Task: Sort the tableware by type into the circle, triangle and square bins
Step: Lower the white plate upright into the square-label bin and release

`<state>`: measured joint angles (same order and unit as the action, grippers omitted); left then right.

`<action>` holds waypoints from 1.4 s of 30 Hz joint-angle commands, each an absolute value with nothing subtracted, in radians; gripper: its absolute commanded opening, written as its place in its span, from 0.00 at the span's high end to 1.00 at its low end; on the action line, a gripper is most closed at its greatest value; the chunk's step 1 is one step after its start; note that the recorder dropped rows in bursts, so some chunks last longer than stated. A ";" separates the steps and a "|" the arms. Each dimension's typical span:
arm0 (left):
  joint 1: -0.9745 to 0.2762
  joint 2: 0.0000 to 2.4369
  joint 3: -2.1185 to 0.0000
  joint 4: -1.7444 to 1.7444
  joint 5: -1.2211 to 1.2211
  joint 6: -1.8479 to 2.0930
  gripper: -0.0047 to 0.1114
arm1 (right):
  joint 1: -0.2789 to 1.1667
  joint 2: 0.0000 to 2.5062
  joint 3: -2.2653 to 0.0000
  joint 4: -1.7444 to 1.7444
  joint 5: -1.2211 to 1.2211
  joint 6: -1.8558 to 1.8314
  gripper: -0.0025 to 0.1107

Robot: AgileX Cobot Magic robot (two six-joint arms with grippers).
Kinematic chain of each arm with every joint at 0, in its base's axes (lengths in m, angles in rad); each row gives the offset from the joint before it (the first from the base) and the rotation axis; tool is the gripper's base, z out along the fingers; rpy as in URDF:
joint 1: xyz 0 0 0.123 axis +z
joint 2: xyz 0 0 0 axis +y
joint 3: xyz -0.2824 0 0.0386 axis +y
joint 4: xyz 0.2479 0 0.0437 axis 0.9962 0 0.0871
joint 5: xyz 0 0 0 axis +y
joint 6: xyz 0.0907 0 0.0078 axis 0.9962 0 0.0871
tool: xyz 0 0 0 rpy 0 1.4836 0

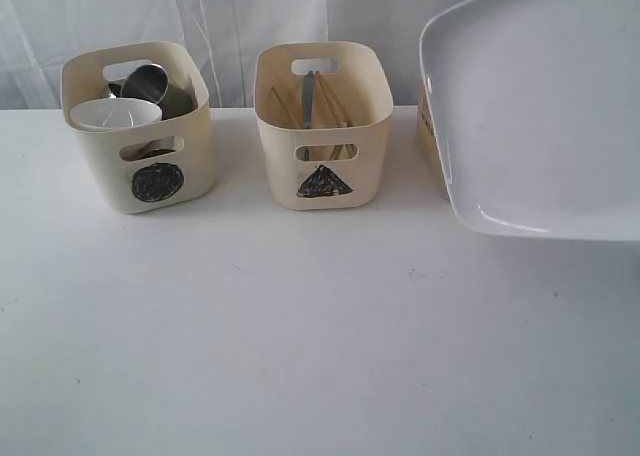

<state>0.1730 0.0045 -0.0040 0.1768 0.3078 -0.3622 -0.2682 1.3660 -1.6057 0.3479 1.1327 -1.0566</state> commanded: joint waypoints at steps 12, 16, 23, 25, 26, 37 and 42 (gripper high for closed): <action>0.173 0.000 0.000 0.173 0.312 -0.362 0.96 | -0.267 1.628 -1.942 0.392 0.788 -1.026 0.98; 0.173 0.000 0.000 0.173 0.312 -0.362 0.96 | -0.267 1.730 -1.956 0.411 0.575 -1.026 0.98; 0.173 0.000 0.000 0.173 0.312 -0.362 0.96 | -0.267 1.900 -1.956 0.437 0.528 -1.013 0.98; 0.173 0.000 0.000 0.173 0.312 -0.362 0.96 | -0.267 1.925 -1.956 0.441 0.528 -1.013 0.98; 0.173 0.000 0.000 0.173 0.312 -0.362 0.96 | -0.267 1.939 -1.956 0.445 0.526 -1.013 0.98; 0.173 0.000 0.000 0.173 0.312 -0.362 0.96 | -0.254 2.066 -1.956 0.456 0.573 -0.979 0.98; 0.173 0.000 0.000 0.173 0.312 -0.362 0.96 | -0.245 2.085 -1.956 0.457 0.579 -0.863 0.98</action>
<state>0.1730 0.0045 -0.0040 0.1768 0.3078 -0.3622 -0.2532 2.0840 -1.9455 0.4387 0.5911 -0.9443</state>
